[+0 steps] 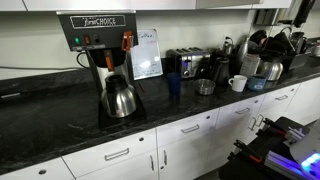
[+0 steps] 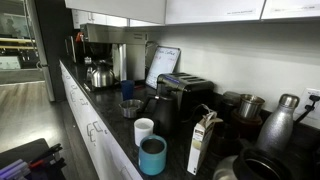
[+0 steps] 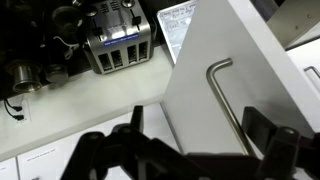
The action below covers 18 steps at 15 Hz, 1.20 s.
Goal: Close the cupboard
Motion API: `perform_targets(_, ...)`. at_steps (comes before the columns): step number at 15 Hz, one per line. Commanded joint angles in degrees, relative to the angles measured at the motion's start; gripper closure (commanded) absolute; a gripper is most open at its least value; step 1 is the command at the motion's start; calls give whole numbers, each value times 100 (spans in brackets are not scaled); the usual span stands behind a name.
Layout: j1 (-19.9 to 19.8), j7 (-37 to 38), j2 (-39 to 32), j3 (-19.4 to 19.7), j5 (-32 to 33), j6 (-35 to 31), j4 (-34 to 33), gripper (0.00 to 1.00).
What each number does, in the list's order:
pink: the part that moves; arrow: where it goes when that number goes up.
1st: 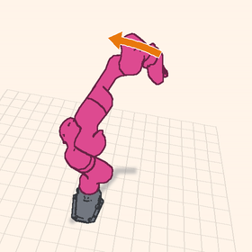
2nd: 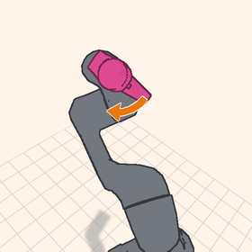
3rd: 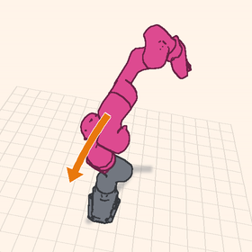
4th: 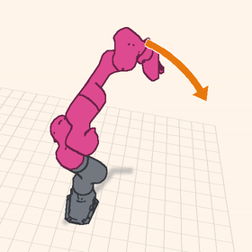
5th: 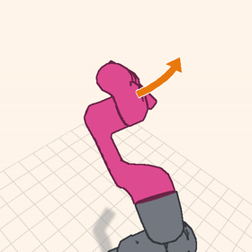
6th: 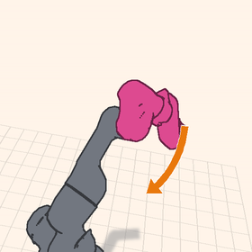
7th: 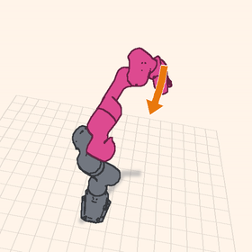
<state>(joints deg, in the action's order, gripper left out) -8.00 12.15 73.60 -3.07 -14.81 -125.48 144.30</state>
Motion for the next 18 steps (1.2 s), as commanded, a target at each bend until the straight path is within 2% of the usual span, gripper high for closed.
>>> perform_targets(1, 72, -33, -46, -121, 187, -531, 225, 0)
perform_targets(7, 203, 81, -126, -311, 199, -795, 359, 0)
perform_targets(8, 225, 120, -169, -349, 180, -812, 385, 25)
perform_targets(10, 284, 199, -242, -456, 142, -869, 433, 31)
perform_targets(13, 430, 359, -389, -679, 83, -1067, 490, 53)
perform_targets(18, 673, 798, -936, -1263, -32, -1586, 386, 87)
